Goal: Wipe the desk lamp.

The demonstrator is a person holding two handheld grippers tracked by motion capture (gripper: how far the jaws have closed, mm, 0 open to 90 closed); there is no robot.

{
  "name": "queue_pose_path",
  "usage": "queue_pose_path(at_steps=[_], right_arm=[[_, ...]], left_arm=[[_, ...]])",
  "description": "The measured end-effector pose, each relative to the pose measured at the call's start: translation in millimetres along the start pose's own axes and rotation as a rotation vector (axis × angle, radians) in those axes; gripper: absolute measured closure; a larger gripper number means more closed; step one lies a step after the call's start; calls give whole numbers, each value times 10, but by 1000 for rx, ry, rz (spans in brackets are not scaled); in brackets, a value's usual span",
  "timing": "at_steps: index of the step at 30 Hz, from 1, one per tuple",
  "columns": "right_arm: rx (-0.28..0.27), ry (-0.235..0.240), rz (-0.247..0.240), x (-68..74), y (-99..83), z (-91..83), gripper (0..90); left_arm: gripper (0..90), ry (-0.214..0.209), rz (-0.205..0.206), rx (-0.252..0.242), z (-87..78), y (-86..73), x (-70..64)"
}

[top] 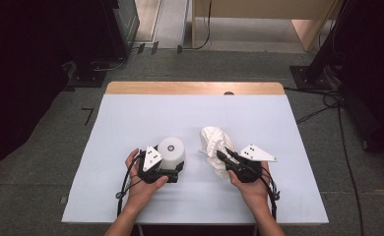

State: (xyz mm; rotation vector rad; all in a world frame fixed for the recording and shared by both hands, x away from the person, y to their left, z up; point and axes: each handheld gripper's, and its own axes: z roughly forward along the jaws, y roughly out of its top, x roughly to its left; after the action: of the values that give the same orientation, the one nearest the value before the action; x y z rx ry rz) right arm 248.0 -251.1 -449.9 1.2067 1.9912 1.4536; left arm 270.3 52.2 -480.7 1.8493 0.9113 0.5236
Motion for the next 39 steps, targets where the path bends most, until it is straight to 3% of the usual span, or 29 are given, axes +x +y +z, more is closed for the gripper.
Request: queue_pose_path(at_steps=[5, 7, 10, 12, 14, 18, 21, 24, 26, 27, 28, 34, 39], right_arm=[[-4, -1, 0, -4, 6, -6, 742], [-2, 1, -2, 4, 4, 1, 742], [4, 4, -3, 26, -3, 17, 741], [3, 8, -9, 33, -5, 27, 741], [2, 8, -8, 34, -6, 31, 741], [1, 9, -4, 32, -2, 28, 742], [-11, 9, -5, 44, 21, 1, 741], [-47, 28, -1, 78, 86, -58, 742], [-74, 50, 4, 119, 147, -110, 742], [-74, 50, 4, 119, 147, -110, 742], [-99, 65, -11, 164, 200, -154, 742], [-130, 119, -13, 294, 268, -193, 741], [-106, 133, -29, 353, 231, -125, 741]], left_arm=[[0, 95, -60, 25, 22, -23, -156], [0, 149, -74, 60, 77, -22, -232], [0, 227, -99, 69, 124, -11, -264], [1, 218, -108, 56, 117, -5, -248], [58, 211, -101, 47, 106, -7, -244], [78, 164, -76, 33, 80, -11, -170], [79, 44, -74, 30, 48, 3, -23], [79, -139, -93, 32, 19, 54, 72], [79, -217, -75, 37, 2, 83, 63], [79, -217, -75, 37, 2, 83, 63], [79, -265, -49, 63, 10, 115, 24], [79, -374, 3, 97, 23, 183, -151], [79, -404, -16, 79, 10, 230, -194]])
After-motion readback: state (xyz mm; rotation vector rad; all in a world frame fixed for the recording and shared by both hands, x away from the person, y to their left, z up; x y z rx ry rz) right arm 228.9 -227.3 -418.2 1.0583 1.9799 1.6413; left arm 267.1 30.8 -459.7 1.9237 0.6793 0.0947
